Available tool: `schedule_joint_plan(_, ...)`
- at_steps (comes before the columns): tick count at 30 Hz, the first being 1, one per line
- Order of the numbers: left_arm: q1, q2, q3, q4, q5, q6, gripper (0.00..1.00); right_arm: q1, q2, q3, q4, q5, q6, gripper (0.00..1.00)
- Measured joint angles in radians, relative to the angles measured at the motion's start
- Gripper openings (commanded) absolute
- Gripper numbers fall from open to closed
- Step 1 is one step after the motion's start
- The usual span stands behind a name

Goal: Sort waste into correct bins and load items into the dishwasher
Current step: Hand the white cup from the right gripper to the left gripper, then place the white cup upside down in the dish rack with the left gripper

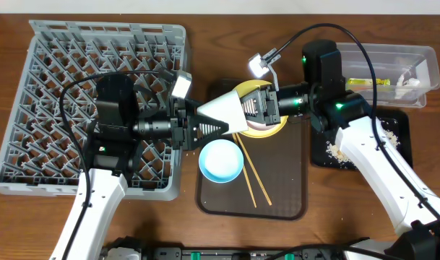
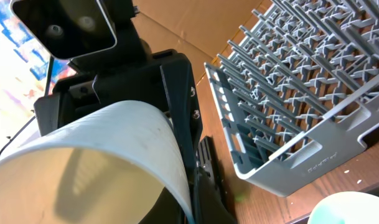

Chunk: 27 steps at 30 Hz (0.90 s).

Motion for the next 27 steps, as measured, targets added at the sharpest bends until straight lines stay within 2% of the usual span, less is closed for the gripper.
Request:
schedule_joint_plan(8,-0.006,0.0,0.0,0.0,-0.026,0.012,0.58,-0.001,0.0,0.0,-0.004,0.023,0.005,0.14)
schedule_joint_plan(13,-0.008,0.0,0.0,0.002,-0.063,0.047,0.57,-0.001,0.0,0.0,-0.007,0.042,0.007,0.16)
schedule_joint_plan(18,0.011,0.0,0.0,0.002,-0.091,0.064,0.57,-0.015,0.0,0.0,-0.026,0.049,0.006,0.25)
schedule_joint_plan(27,0.083,0.0,0.0,-0.033,-0.113,0.089,0.56,-0.06,0.0,0.0,-0.193,0.19,0.006,0.28)
